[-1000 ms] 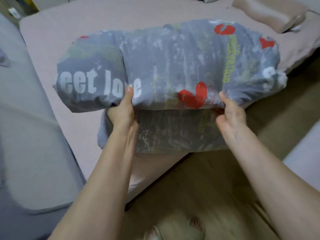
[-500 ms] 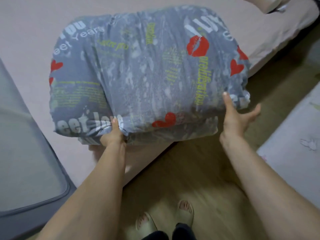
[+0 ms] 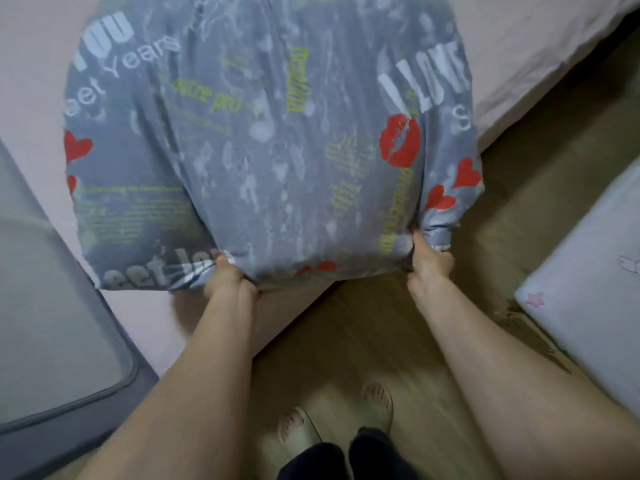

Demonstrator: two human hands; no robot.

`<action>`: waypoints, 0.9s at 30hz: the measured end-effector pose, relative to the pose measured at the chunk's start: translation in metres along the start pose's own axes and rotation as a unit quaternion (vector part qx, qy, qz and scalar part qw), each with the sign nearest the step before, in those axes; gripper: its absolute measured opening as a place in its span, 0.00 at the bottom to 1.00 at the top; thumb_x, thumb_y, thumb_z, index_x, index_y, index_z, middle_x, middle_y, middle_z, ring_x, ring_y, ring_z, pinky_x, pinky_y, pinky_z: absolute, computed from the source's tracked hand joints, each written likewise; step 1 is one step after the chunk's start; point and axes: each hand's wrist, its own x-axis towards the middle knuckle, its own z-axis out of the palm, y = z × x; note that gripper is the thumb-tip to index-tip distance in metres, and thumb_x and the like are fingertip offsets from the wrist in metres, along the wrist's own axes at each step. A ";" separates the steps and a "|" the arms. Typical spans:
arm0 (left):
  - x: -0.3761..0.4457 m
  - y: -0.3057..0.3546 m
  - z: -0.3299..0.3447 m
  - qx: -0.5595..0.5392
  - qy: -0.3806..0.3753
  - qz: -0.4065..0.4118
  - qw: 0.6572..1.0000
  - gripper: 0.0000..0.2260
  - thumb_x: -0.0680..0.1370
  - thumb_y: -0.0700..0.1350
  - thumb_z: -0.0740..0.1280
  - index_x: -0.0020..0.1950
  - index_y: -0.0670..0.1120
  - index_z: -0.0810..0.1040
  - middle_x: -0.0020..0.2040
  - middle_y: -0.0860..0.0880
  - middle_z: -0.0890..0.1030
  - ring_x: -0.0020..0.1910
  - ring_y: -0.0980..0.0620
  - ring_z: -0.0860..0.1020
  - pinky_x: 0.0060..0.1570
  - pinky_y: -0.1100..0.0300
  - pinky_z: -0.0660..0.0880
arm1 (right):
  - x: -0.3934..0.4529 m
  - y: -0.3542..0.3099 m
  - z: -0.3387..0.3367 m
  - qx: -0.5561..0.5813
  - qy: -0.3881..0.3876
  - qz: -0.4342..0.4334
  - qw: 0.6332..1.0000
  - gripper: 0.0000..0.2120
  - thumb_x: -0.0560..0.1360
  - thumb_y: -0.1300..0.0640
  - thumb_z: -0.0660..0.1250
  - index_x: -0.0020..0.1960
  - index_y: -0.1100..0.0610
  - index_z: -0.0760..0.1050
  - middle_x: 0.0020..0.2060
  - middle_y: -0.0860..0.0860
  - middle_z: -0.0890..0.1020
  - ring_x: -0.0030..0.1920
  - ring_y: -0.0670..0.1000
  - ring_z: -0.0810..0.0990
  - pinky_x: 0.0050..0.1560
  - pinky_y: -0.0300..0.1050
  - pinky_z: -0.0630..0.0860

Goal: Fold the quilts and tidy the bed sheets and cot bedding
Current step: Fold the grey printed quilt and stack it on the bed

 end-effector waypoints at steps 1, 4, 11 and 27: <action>-0.010 -0.008 0.007 -0.033 -0.029 -0.010 0.999 0.22 0.82 0.57 0.54 0.73 0.50 0.68 0.71 0.49 0.71 0.68 0.44 0.71 0.64 0.48 0.71 | 0.002 0.006 0.000 0.004 0.016 0.000 1.000 0.21 0.70 0.56 0.75 0.58 0.64 0.76 0.53 0.59 0.81 0.49 0.55 0.81 0.54 0.52 0.79; -0.054 -0.034 0.026 -0.172 -0.069 0.009 0.983 0.29 0.73 0.64 0.66 0.69 0.50 0.72 0.64 0.47 0.78 0.60 0.41 0.77 0.61 0.39 0.73 | 0.005 0.011 -0.002 -0.055 0.025 -0.028 0.998 0.19 0.71 0.52 0.73 0.57 0.61 0.77 0.49 0.55 0.80 0.44 0.52 0.77 0.46 0.46 0.75; -0.059 -0.044 0.066 -0.070 -0.152 -0.052 0.985 0.37 0.65 0.68 0.70 0.68 0.49 0.74 0.62 0.49 0.77 0.62 0.42 0.75 0.51 0.40 0.75 | 0.032 -0.008 -0.005 -0.194 -0.064 -0.104 0.973 0.25 0.68 0.48 0.76 0.57 0.63 0.79 0.48 0.54 0.82 0.45 0.52 0.80 0.42 0.41 0.73; 0.024 -0.064 0.095 -0.054 0.022 0.046 0.997 0.51 0.49 0.69 0.77 0.63 0.42 0.74 0.57 0.48 0.81 0.47 0.46 0.82 0.52 0.47 0.80 | 0.092 -0.018 0.016 -0.200 -0.291 -0.079 0.932 0.48 0.54 0.41 0.80 0.69 0.57 0.71 0.60 0.51 0.80 0.57 0.48 0.80 0.54 0.41 0.76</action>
